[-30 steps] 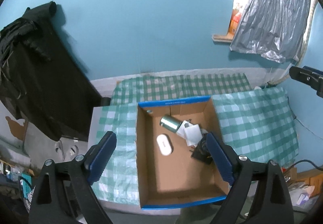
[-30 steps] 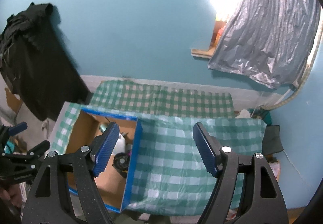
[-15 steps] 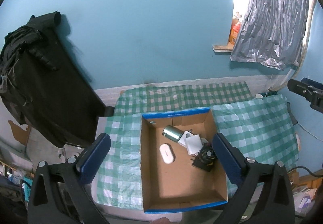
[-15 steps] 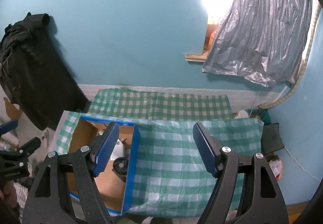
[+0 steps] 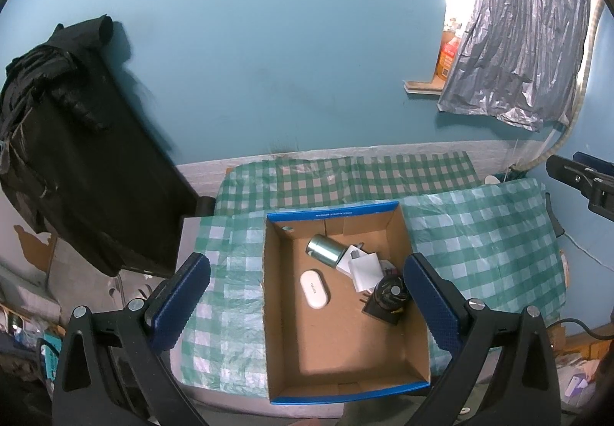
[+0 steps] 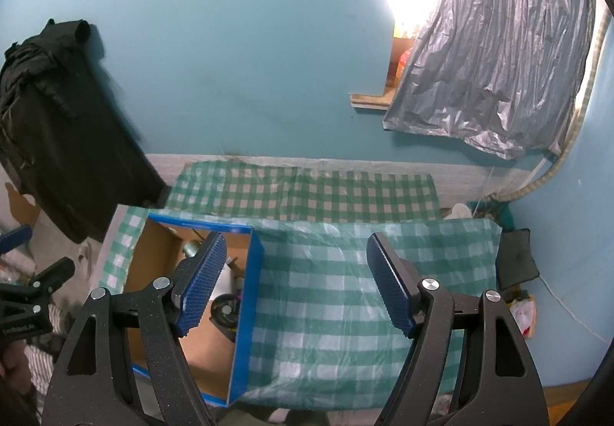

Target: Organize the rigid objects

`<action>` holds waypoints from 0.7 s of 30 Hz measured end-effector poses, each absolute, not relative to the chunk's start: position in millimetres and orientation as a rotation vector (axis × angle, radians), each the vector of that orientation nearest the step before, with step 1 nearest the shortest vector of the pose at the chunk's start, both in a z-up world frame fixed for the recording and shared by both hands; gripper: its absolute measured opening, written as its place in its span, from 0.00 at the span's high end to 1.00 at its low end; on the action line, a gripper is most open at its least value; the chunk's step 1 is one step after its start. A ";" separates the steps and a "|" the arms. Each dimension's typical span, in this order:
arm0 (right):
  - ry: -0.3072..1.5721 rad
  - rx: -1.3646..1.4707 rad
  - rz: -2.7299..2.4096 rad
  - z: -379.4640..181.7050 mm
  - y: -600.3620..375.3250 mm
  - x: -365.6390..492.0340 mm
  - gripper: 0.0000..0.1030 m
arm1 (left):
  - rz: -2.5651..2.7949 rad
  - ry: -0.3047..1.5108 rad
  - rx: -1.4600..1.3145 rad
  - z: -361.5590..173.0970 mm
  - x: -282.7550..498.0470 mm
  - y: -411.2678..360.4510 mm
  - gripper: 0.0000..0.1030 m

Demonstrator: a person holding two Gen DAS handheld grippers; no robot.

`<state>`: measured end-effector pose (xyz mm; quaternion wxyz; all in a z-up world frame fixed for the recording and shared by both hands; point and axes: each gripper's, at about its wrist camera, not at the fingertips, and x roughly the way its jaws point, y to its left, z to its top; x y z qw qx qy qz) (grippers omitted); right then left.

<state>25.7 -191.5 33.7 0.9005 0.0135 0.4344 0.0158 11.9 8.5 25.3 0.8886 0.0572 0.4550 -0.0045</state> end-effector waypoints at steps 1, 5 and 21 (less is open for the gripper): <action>0.900 0.027 0.033 32.9 -191.8 25.7 0.27 | -0.009 0.945 0.118 25.5 11.9 8.4 0.01; 0.904 0.024 0.033 30.4 -192.4 26.5 0.27 | -0.005 0.953 0.119 23.0 13.9 7.8 0.01; 0.912 0.021 0.033 25.7 -198.9 27.4 0.27 | 0.001 0.964 0.121 18.3 17.4 4.8 0.01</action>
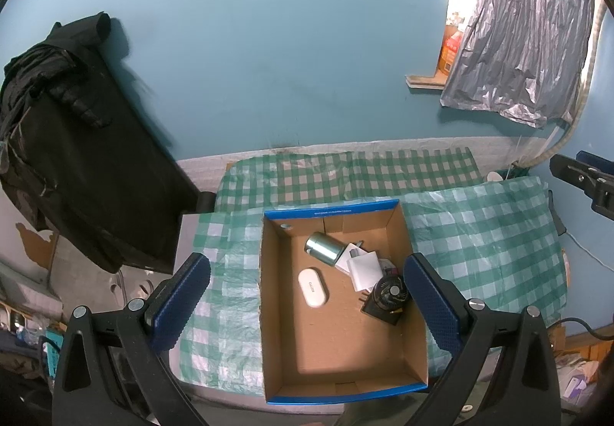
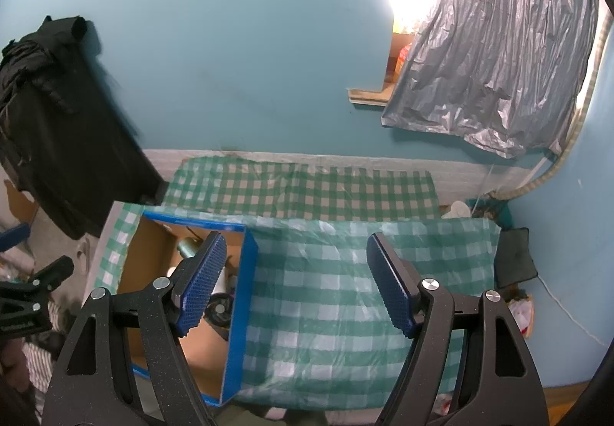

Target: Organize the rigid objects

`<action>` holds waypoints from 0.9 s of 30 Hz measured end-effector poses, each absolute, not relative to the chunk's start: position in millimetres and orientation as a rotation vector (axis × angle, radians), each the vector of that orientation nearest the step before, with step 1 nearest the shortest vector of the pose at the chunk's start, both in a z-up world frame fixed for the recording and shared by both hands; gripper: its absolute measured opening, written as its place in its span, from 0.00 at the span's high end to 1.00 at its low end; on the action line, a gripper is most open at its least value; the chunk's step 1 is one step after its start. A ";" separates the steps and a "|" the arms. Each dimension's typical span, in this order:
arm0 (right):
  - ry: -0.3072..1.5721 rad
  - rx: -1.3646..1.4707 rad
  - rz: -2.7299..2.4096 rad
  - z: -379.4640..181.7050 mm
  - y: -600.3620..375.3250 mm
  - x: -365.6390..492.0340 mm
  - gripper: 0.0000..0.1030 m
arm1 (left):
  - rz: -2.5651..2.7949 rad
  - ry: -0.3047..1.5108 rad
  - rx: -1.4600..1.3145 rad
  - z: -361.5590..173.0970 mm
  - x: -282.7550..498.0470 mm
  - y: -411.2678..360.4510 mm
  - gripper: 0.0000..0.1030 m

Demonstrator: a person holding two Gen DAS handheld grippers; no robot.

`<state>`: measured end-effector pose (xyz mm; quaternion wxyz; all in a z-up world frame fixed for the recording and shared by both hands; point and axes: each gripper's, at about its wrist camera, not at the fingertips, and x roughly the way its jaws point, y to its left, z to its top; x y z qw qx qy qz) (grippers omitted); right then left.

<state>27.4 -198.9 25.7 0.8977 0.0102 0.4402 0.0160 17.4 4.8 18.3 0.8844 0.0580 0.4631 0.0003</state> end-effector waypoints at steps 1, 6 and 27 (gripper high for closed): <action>0.914 0.020 0.034 25.7 -198.6 27.8 0.27 | 0.001 0.966 0.119 17.4 17.6 4.3 0.01; 0.915 0.016 0.035 24.8 -199.9 28.8 0.27 | 0.001 0.967 0.123 17.0 17.7 3.7 0.01; 0.926 0.004 0.056 25.0 -193.9 43.0 0.27 | 0.022 0.975 0.124 14.4 25.1 4.2 0.01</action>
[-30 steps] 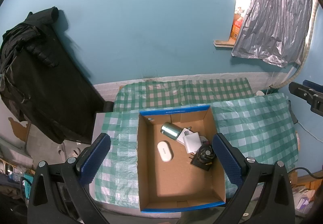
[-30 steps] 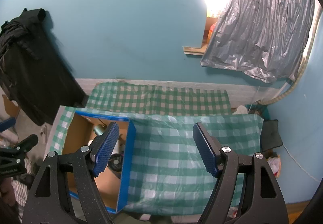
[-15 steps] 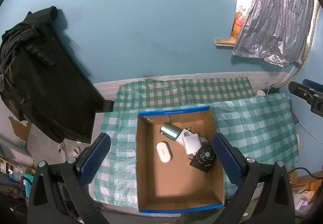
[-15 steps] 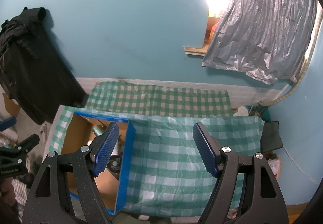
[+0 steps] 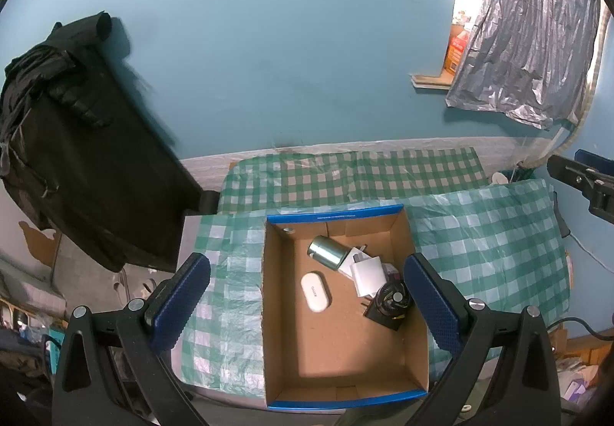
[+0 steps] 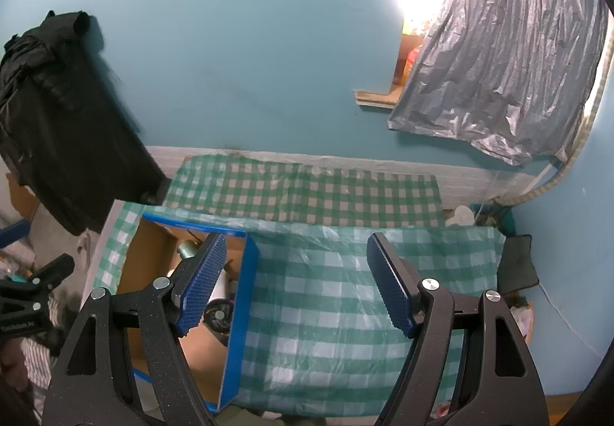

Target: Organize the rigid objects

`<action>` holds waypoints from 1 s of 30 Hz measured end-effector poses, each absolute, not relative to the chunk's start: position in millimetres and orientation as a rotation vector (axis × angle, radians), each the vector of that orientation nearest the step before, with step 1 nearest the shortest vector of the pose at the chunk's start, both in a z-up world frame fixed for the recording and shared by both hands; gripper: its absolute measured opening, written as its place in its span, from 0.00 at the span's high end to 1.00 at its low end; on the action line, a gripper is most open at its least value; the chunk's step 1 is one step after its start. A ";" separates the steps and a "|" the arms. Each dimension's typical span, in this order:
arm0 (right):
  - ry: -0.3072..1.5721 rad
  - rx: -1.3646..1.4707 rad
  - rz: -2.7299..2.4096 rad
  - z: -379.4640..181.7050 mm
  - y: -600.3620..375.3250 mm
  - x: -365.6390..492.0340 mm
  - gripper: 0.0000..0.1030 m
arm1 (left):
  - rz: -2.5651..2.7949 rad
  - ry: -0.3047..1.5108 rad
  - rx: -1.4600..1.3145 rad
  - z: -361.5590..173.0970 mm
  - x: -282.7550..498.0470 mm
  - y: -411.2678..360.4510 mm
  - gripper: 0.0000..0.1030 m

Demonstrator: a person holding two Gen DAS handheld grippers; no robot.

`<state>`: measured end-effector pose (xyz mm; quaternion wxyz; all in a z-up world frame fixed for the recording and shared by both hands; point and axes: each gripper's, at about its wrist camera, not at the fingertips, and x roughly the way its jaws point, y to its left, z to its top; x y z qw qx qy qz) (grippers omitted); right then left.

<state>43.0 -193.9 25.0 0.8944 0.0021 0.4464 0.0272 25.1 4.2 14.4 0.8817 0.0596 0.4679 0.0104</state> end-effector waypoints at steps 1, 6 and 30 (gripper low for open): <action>0.926 0.003 0.057 25.1 -193.5 43.7 0.27 | 0.022 0.975 0.124 15.0 25.8 4.4 0.01; 0.929 -0.004 0.067 24.1 -190.5 45.3 0.27 | 0.033 0.977 0.120 17.8 26.9 5.5 0.01; 0.936 -0.012 0.079 24.9 -188.7 46.3 0.27 | 0.072 0.992 0.120 18.8 19.4 6.3 0.01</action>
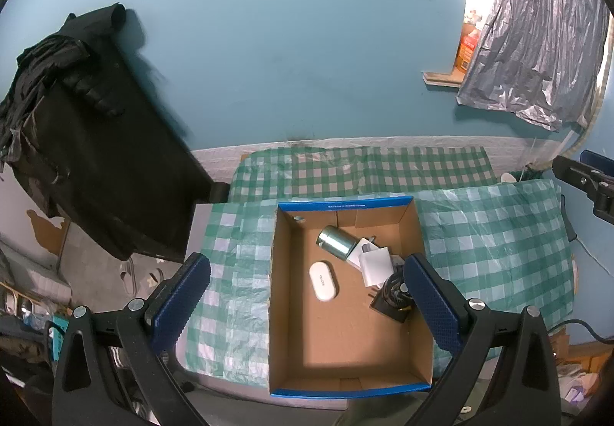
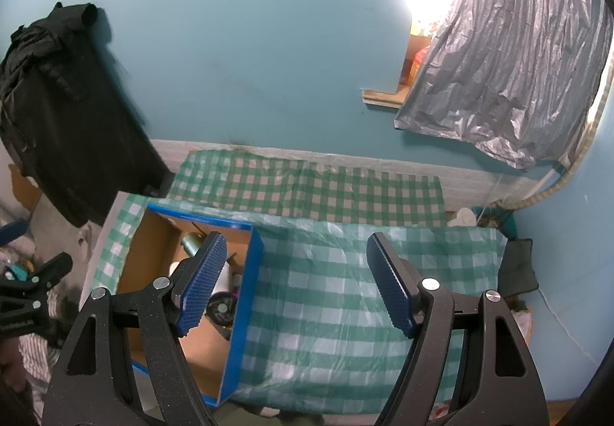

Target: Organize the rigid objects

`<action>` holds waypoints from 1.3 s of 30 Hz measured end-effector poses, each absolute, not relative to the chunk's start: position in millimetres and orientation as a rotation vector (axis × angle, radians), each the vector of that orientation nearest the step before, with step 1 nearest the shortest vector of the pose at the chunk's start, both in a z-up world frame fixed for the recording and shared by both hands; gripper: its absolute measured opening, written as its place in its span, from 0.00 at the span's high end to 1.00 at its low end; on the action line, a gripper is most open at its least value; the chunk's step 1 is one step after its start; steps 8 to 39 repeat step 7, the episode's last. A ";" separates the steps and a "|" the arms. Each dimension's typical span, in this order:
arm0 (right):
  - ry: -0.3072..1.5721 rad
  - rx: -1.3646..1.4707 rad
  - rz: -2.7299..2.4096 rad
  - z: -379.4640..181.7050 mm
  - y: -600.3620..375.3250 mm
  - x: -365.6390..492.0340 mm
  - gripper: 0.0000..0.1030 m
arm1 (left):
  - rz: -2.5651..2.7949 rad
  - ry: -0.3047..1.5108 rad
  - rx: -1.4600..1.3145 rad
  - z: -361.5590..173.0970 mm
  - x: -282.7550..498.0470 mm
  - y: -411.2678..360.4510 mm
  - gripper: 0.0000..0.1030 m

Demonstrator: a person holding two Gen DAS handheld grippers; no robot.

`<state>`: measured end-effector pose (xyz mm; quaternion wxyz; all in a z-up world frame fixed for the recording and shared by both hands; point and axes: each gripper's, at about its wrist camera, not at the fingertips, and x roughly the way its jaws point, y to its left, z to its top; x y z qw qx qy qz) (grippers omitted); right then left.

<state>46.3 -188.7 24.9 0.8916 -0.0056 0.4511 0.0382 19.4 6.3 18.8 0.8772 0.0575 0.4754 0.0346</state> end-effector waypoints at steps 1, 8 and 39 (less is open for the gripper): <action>0.936 -0.011 0.080 24.8 -188.8 46.0 0.27 | 0.072 0.990 0.120 18.9 18.7 6.3 0.01; 0.943 -0.016 0.080 24.1 -190.3 41.8 0.27 | 0.070 0.999 0.116 18.0 19.4 6.6 0.01; 0.943 -0.016 0.080 24.1 -190.3 41.8 0.27 | 0.070 0.999 0.116 18.0 19.4 6.6 0.01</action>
